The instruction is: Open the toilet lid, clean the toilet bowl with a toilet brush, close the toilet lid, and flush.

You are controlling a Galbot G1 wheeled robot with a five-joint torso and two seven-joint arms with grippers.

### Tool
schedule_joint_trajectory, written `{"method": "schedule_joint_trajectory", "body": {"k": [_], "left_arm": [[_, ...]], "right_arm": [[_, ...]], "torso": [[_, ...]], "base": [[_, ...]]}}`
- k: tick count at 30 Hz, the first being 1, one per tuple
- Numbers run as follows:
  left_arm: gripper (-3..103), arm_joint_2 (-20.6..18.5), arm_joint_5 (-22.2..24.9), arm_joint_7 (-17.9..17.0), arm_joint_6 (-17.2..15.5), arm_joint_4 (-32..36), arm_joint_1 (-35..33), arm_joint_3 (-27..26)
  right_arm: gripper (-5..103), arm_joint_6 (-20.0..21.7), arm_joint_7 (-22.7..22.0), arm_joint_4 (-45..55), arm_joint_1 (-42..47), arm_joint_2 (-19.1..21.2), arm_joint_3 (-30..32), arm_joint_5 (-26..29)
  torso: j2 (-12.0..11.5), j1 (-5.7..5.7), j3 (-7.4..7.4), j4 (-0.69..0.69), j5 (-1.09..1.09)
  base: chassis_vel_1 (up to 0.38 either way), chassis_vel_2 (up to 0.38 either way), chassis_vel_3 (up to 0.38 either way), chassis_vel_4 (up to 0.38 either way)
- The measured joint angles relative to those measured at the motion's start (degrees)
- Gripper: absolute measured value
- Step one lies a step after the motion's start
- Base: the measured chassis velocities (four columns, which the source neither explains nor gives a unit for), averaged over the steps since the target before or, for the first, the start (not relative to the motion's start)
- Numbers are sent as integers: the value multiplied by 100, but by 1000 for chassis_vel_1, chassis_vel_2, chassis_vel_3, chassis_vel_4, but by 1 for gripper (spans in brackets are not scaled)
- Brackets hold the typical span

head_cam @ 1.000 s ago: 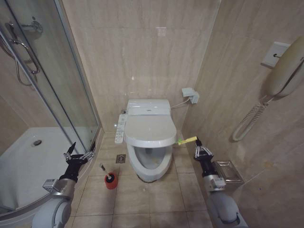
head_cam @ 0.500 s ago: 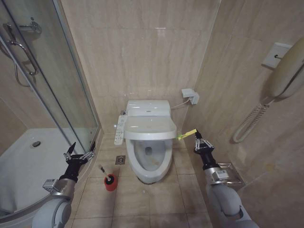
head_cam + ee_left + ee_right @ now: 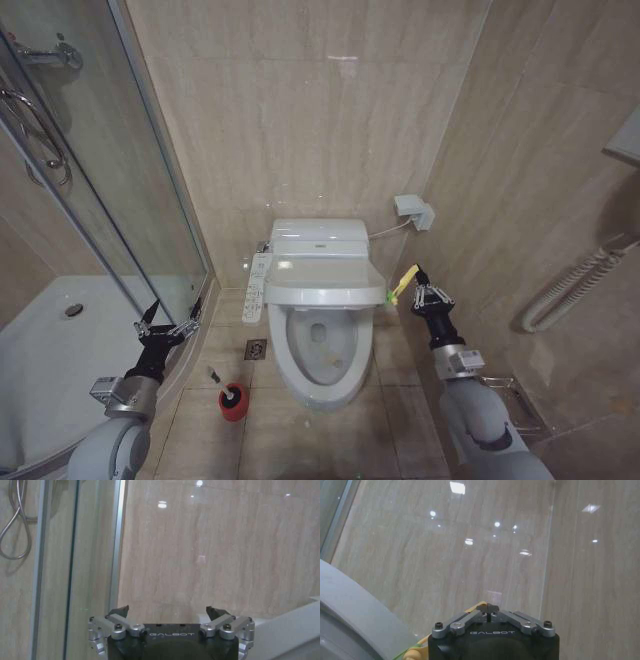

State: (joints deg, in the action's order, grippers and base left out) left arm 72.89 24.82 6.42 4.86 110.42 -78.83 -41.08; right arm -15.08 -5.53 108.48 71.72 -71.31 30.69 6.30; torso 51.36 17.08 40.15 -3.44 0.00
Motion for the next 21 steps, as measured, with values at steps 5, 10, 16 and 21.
{"method": "schedule_joint_trajectory", "body": {"k": [5,10,16,21], "left_arm": [[100,0,0,0,0,0,0,0],[100,0,0,0,0,0,0,0],[100,0,0,0,0,0,0,0],[100,0,0,0,0,0,0,0]], "right_arm": [[0,55,67,-61,-242,-28,-31,92],[0,165,213,-185,-546,-8,-95,216],[0,432,356,-379,-909,-68,-197,311],[0,643,419,-470,-1082,-147,-237,309]], "torso": [[1,-1,0,0,0],[1,2,1,0,0],[1,3,1,1,0],[1,3,1,0,-1]], "base": [[30,-44,-51,27],[0,0,0,0],[0,0,0,0],[0,0,0,0]]}}
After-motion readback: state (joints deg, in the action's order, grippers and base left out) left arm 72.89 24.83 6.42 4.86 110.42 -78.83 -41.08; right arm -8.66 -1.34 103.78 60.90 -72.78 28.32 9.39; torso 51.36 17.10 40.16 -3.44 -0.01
